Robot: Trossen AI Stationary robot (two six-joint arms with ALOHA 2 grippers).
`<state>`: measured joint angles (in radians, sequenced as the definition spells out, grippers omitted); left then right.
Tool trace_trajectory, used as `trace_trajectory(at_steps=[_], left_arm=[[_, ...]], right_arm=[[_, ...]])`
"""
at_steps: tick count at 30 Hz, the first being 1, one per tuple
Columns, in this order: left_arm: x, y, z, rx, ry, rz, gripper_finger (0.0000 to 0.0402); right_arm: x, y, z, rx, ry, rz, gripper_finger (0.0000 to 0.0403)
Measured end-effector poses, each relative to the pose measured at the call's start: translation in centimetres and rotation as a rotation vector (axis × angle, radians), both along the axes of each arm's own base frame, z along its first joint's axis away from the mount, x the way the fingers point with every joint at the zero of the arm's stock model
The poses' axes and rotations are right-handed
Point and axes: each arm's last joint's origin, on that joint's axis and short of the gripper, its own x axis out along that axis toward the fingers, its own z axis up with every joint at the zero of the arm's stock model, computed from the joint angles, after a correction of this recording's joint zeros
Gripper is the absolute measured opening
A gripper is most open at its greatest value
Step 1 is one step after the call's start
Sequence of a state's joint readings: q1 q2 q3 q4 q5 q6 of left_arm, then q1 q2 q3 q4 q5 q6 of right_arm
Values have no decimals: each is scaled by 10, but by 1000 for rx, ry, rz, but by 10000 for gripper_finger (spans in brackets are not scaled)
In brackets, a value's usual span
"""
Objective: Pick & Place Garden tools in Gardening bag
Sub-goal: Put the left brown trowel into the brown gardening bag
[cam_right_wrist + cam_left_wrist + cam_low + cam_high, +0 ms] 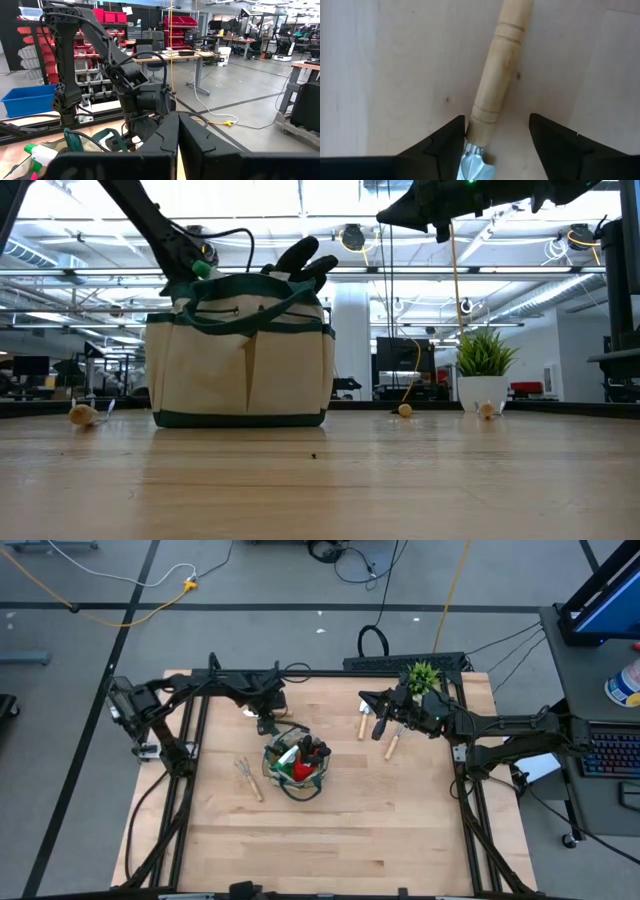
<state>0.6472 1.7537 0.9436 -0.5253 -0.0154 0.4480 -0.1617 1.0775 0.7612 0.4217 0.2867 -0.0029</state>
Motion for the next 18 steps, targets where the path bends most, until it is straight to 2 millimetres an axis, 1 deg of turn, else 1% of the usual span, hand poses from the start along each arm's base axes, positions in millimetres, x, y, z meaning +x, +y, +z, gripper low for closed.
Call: trace_trajectory(at_steps=[2, 4, 11, 15, 18], left_arm=[[0, 0, -4, -14, 9, 2, 209], [1, 0, -6, -27, 11, 2, 183], [0, -1, -7, -47, 1, 16, 68], [1, 1, -7, -4, 17, 58, 63], [-1, 3, -4, 79, 49, 126, 63]], right_arm=[[0, 0, 0, 0, 0, 0, 0], [0, 0, 0, 0, 0, 0, 0], [0, 0, 0, 0, 0, 0, 0], [0, 0, 0, 0, 0, 0, 0], [0, 0, 0, 0, 0, 0, 0]])
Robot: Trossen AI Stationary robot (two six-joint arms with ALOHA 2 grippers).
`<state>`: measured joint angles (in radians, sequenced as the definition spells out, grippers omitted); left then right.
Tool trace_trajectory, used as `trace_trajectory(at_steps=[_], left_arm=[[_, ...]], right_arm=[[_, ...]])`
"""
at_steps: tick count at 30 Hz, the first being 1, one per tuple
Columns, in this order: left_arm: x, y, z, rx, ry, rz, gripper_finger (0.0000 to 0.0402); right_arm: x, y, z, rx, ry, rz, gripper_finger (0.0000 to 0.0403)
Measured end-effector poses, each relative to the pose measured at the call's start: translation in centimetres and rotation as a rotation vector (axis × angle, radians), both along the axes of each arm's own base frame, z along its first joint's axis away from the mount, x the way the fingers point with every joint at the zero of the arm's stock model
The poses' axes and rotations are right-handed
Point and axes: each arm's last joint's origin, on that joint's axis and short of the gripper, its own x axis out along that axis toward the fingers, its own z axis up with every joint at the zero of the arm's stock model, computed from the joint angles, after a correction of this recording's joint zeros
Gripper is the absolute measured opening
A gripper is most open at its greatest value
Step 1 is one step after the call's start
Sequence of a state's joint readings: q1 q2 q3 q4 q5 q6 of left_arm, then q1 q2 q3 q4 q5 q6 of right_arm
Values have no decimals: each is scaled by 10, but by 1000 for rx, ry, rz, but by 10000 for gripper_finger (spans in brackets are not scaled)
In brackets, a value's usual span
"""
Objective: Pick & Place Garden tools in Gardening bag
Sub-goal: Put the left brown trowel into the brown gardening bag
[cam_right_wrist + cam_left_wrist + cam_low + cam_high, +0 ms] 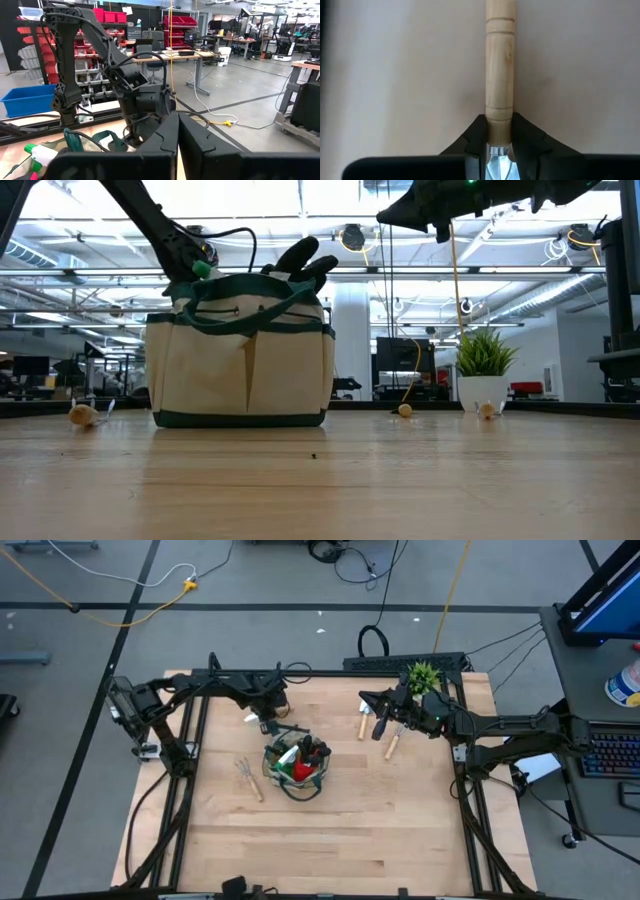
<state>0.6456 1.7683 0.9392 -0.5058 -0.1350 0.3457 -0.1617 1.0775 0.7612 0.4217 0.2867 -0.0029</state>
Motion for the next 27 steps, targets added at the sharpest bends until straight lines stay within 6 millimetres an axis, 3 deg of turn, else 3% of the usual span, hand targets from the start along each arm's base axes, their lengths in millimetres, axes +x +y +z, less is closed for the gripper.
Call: trace_trajectory(at_steps=[5, 12, 19, 27], left_arm=[[-11, 4, 16, 211, 102, 149, 63], [-26, 8, 58, 483, 84, 344, 63], [-45, -1, 108, 563, -126, 450, 63], [-69, -27, 165, 437, -593, 481, 63]], right_arm=[[0, 0, 0, 0, 0, 0, 0], [0, 0, 1, -2, -9, 2, 0], [0, 0, 1, -2, -9, 3, 0], [0, 0, 2, -3, -16, 3, 0]])
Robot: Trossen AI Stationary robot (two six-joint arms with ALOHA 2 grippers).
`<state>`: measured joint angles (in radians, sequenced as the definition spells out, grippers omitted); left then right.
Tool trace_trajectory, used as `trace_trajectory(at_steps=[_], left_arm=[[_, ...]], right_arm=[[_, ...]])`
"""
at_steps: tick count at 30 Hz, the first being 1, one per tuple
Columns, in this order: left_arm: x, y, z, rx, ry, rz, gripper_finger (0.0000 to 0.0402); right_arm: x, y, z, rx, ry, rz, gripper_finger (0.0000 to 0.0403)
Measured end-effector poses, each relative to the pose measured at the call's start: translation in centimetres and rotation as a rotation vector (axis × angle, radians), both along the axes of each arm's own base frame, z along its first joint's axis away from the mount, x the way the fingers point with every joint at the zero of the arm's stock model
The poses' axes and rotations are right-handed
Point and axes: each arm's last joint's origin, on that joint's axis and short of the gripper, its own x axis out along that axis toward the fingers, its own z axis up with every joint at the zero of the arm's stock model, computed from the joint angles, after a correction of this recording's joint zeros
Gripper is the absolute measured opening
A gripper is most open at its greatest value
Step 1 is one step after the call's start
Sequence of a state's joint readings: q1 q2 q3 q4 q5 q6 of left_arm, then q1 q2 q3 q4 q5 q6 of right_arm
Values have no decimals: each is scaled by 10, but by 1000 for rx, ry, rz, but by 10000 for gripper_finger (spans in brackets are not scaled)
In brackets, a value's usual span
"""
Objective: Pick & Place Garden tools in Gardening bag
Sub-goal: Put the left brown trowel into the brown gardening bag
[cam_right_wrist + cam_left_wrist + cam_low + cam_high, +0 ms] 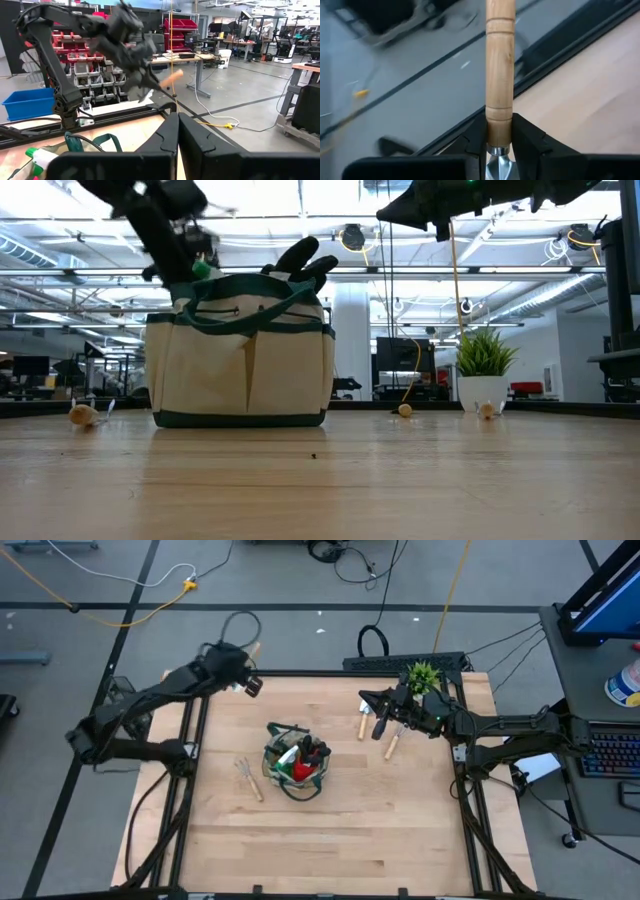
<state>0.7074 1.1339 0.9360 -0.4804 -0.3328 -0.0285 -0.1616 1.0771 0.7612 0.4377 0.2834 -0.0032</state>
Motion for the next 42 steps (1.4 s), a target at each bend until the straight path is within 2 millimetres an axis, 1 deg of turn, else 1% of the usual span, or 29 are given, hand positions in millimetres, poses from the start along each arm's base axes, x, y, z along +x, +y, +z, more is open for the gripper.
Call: trace_trajectory(at_steps=[4, 6, 11, 15, 19, 24, 33, 37, 42], left_arm=[[-9, -14, 26, 0, -247, -95, 63], [-13, -21, 38, -6, -367, -175, 63], [-16, -38, 65, -26, -637, -502, 63], [-15, -46, 79, -85, -783, -745, 63], [-12, -54, 87, -150, -859, -899, 63], [-6, -69, 96, -164, -916, -1083, 63], [2, -110, 123, -37, -1079, -1421, 63], [2, -126, 129, 5, -1129, -1528, 63], [3, -145, 132, 25, -1154, -1637, 64]], right_arm=[[0, 0, 0, 0, 0, 0, 0], [0, 0, 0, 0, 0, 0, 0], [0, 0, 0, 0, 0, 1, 0], [0, 0, 0, 0, 1, 0, 0], [0, 0, 0, -1, 1, 1, 0], [0, 0, -1, -6, 9, 0, 0], [0, 0, -1, -6, 12, 0, 0], [0, 0, -1, -7, 12, 1, 0], [0, 0, -1, -13, 15, 0, 0]])
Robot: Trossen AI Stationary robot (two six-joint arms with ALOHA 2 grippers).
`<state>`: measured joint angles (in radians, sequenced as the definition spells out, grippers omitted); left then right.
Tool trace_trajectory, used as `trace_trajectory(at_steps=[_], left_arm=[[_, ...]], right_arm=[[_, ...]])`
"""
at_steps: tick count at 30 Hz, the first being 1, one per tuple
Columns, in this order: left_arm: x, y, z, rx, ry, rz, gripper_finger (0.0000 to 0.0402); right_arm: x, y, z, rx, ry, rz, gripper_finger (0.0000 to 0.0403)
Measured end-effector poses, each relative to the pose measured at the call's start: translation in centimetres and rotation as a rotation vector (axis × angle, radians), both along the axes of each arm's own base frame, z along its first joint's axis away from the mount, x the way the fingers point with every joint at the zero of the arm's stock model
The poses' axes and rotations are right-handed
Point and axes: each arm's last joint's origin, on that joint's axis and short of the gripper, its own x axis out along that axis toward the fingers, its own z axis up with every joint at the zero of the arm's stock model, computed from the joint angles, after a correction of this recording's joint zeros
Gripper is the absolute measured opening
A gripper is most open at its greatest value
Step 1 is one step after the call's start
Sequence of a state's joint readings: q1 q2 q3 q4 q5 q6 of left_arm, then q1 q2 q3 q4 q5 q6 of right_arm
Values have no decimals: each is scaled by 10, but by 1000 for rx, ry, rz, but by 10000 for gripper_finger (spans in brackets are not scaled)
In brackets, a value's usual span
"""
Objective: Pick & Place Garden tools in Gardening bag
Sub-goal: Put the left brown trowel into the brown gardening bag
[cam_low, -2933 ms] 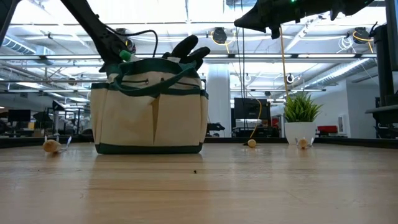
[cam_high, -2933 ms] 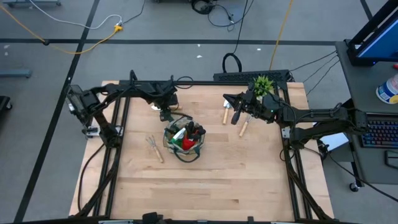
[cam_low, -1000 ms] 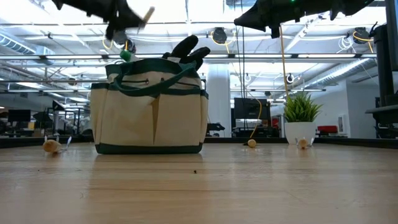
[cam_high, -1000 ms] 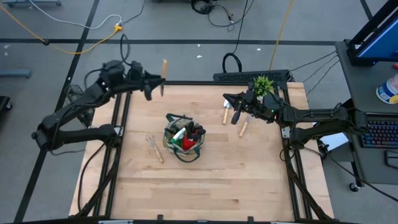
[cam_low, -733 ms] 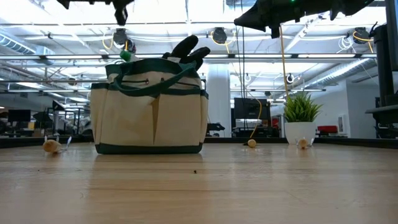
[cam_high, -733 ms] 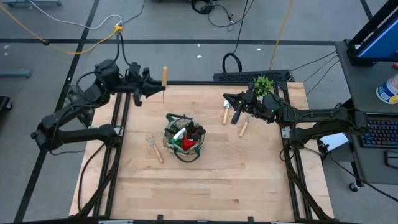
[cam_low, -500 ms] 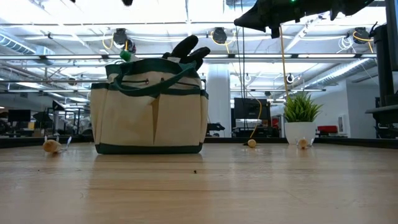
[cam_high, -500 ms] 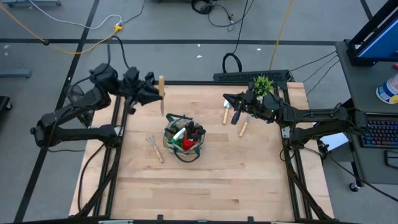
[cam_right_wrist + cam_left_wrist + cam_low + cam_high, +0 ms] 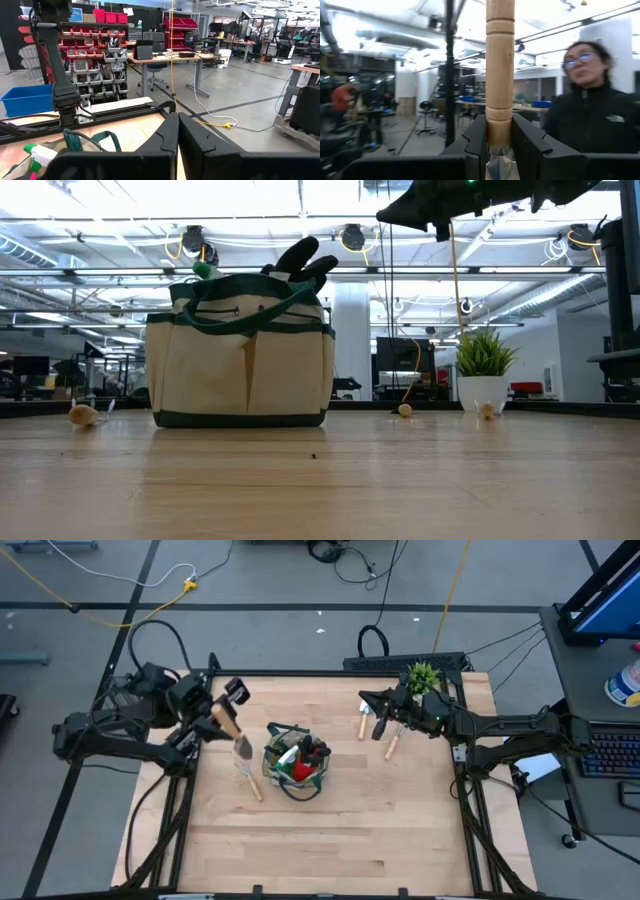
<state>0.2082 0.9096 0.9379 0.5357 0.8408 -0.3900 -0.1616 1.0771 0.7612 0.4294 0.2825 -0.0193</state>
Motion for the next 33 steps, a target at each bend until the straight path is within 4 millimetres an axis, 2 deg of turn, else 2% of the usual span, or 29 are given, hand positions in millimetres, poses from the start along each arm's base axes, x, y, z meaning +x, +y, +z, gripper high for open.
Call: trace_trajectory(at_steps=[6, 13, 16, 19, 23, 26, 29, 33], left_arm=[[3, -18, -1, 29, -45, -45, 65], [4, -22, 0, 30, -62, -38, 65], [5, -20, 0, -6, -50, 22, 65], [11, -17, -6, -64, 21, 153, 65], [28, -12, -19, -141, 135, 350, 65], [49, -10, -31, -165, 190, 427, 65], [71, -8, -47, -182, 256, 507, 65], [95, -6, -66, -195, 316, 592, 65]], right_arm=[[0, 0, 0, 0, 0, 0, 0], [0, 0, 0, -17, 8, 0, 0], [0, 0, 0, -17, 8, 0, 0], [1, 1, 1, -21, -3, 53, 0], [2, 7, 6, -45, -57, 245, 0], [5, 10, 12, -62, -138, 339, 1], [7, 14, 17, -80, -221, 359, 13], [10, 18, 19, -97, -257, 374, 49]])
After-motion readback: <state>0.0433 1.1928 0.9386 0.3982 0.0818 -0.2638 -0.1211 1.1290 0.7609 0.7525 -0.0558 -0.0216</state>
